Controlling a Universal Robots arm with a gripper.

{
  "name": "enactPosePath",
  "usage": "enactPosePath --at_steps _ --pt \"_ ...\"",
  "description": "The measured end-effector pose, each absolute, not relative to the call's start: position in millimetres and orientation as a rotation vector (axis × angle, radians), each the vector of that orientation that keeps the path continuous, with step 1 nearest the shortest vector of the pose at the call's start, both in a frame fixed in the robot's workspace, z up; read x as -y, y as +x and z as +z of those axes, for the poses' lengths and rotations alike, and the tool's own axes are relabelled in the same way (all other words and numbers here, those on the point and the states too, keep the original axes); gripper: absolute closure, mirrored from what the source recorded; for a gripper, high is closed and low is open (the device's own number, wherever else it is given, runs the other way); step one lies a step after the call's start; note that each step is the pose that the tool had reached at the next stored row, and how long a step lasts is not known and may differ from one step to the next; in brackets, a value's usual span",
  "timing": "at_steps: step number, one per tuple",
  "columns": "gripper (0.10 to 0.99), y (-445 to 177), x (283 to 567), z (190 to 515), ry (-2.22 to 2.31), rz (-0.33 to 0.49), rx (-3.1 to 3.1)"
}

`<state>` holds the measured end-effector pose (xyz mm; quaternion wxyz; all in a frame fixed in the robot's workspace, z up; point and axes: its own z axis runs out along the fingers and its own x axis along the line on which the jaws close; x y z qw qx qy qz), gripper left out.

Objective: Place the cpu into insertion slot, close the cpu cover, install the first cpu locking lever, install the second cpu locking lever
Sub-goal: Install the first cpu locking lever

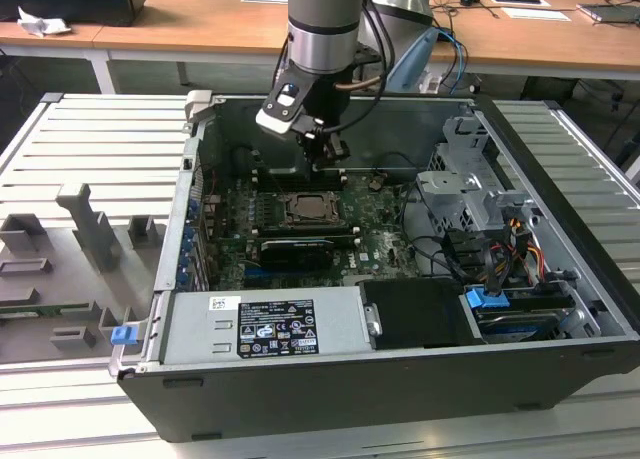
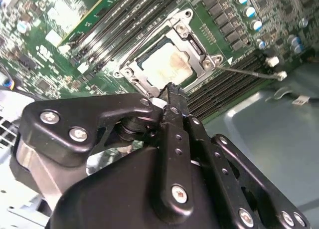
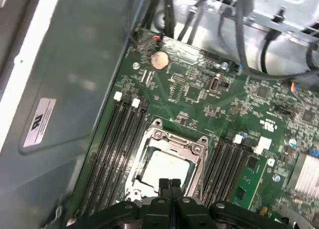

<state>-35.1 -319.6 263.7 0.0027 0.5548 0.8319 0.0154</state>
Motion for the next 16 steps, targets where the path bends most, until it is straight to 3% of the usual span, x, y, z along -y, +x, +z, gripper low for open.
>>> enactPosePath --at_steps 16 --pt "0.98 -35.1 319.6 263.3 1.289 0.049 -2.864"
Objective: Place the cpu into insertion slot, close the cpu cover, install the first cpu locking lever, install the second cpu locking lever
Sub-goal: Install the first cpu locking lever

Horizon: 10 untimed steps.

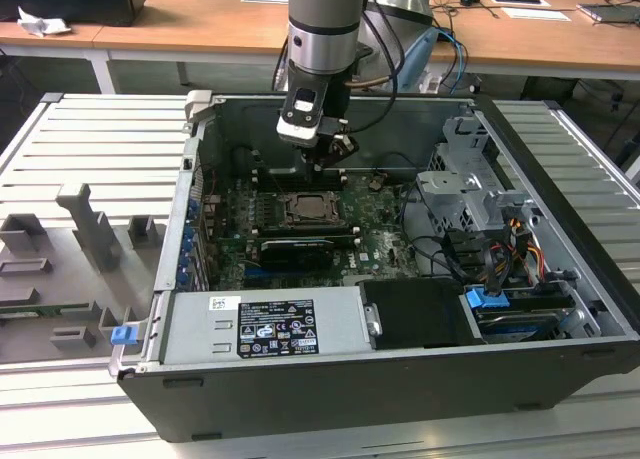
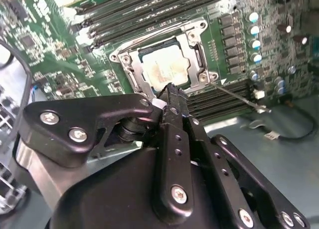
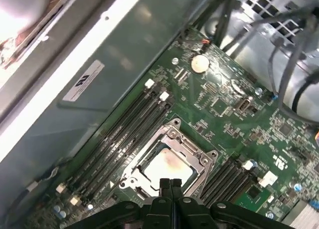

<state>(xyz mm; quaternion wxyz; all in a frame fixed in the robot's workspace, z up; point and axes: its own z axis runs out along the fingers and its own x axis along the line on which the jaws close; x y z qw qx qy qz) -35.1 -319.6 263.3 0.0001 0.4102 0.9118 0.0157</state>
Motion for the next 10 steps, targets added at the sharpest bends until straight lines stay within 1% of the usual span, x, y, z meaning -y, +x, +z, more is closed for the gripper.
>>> enactPosePath --at_steps 10 --pt "0.98 -35.1 319.6 262.9 0.915 0.049 -3.009"
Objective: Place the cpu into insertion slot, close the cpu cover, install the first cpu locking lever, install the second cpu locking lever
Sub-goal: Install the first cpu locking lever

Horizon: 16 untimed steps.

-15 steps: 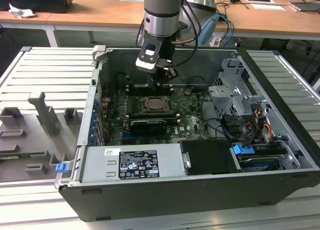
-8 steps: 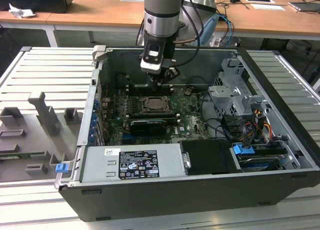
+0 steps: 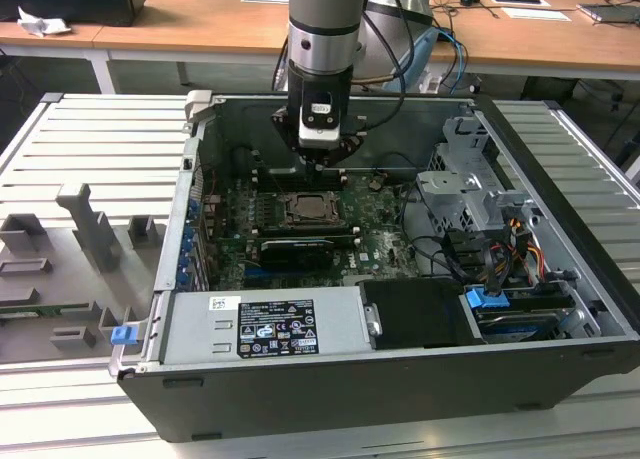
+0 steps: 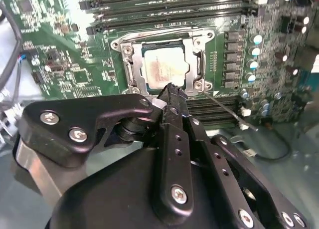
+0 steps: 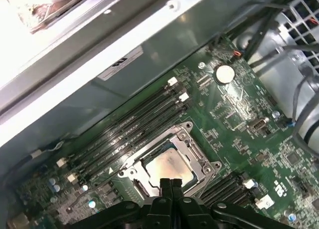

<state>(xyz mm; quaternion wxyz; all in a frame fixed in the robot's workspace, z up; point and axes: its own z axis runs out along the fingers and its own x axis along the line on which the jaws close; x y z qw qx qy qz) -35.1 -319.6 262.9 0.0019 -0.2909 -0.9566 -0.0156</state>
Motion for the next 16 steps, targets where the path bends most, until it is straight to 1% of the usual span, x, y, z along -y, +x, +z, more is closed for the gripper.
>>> enactPosePath --at_steps 8,16 --pt "0.98 -35.1 319.6 261.4 -0.608 -0.048 3.075" --pt "0.98 -35.1 319.6 258.7 -0.204 -0.046 3.124"
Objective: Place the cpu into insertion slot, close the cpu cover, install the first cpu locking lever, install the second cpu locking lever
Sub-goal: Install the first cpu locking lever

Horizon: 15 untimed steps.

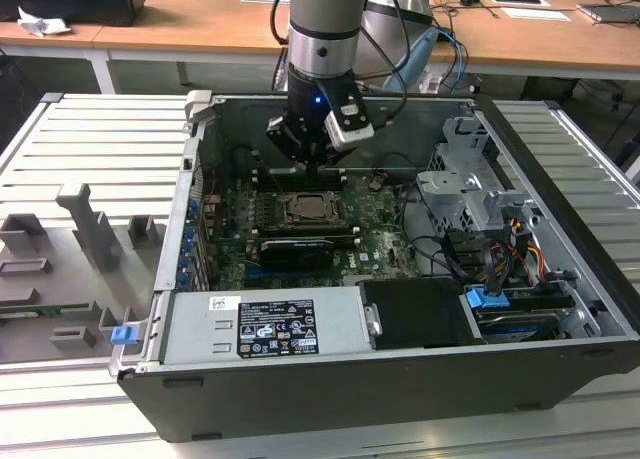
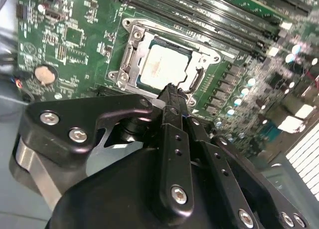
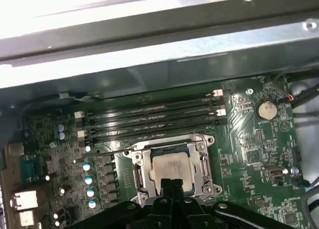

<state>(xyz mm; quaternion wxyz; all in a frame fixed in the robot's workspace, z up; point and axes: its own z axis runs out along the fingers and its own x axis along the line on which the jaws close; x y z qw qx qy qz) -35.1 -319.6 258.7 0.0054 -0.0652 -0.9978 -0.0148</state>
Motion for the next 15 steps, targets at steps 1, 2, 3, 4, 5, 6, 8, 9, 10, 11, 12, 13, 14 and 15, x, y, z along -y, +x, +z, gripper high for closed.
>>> enactPosePath --at_steps 1,2,3,4,5,6,8,9,10,11,12,13,14,15 --pt "0.98 -35 320 259 -0.164 -0.046 3.126" --pt "0.98 -35 320 258 -0.118 -0.046 3.127" --pt "0.98 -35 320 258 -0.092 -0.046 3.128" --pt "0.98 -35 320 258 -0.057 -0.045 3.129" --pt "0.98 -35 320 258 -0.025 -0.045 3.129" --pt "0.98 -35 320 258 0.002 -0.045 3.129" --pt "0.98 -35 320 258 0.107 -0.044 3.126" --pt "0.98 -35 320 258 0.133 -0.044 3.125" --pt "0.98 -36 320 258 0.136 -0.044 3.125" --pt "0.98 -38 320 258 0.136 -0.045 3.126" --pt "0.98 -42 320 258 0.136 -0.044 3.127" --pt "0.98 -45 320 258 0.136 -0.044 3.128" --pt "0.98 -48 320 258 0.136 -0.044 3.128" --pt "0.98 -51 320 258 0.136 -0.044 3.129"
